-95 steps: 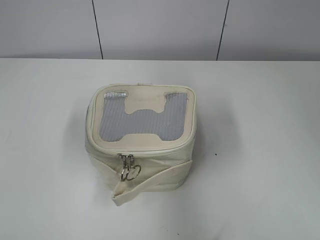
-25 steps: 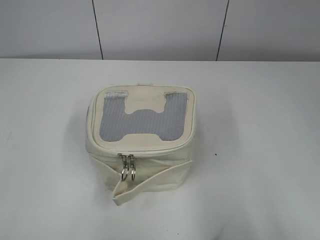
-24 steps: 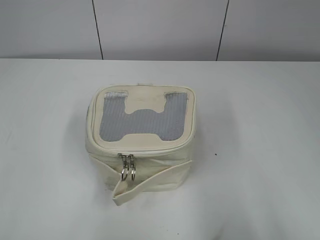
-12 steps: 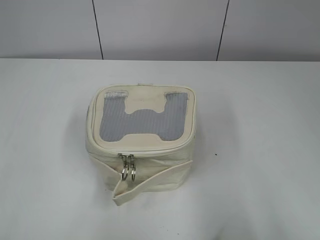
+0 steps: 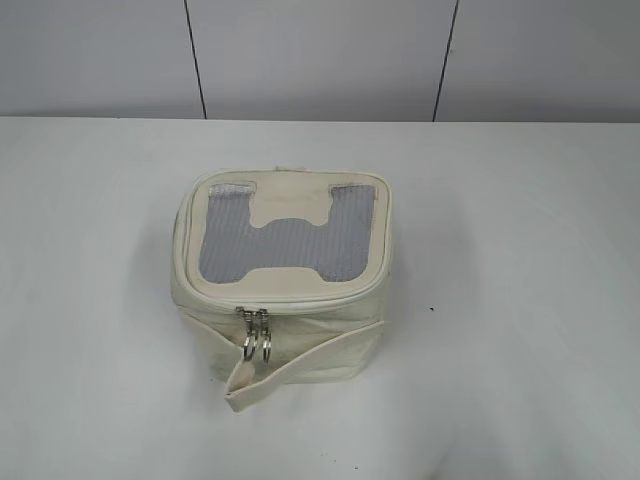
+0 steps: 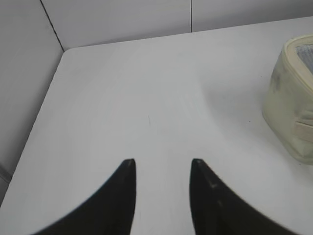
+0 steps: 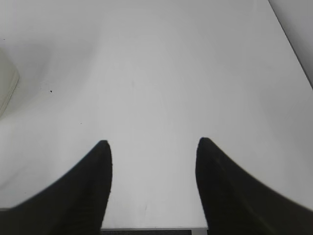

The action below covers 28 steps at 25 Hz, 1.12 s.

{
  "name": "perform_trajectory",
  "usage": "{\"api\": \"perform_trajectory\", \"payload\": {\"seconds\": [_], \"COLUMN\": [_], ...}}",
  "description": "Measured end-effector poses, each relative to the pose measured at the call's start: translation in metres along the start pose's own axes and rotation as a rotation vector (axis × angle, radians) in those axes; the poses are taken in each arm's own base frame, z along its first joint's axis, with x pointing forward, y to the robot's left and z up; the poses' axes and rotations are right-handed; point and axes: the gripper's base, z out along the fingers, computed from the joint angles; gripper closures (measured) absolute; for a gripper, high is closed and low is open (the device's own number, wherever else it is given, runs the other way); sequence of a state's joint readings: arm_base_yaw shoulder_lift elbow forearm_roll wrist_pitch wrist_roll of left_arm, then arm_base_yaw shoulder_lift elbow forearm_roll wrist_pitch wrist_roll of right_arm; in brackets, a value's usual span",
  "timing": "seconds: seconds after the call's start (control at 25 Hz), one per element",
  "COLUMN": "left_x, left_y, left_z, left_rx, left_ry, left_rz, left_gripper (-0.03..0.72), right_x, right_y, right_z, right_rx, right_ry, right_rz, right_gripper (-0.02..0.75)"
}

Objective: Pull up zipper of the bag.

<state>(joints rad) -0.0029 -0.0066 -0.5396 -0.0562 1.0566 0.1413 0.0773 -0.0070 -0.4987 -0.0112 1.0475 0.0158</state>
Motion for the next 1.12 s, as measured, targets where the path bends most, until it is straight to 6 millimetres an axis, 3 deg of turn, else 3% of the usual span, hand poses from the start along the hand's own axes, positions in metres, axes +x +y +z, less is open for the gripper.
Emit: {"api": "perform_trajectory", "payload": {"seconds": [1.12], "left_x": [0.0], "left_y": [0.0], "left_z": [0.0], "left_rx": [0.0], "left_ry": [0.0], "left_rz": [0.0], "left_gripper": [0.437], "right_x": [0.0], "right_y": [0.0], "right_z": [0.0], "right_rx": [0.0], "right_ry": [0.0], "right_rz": [0.0], "right_gripper": [0.302]}}
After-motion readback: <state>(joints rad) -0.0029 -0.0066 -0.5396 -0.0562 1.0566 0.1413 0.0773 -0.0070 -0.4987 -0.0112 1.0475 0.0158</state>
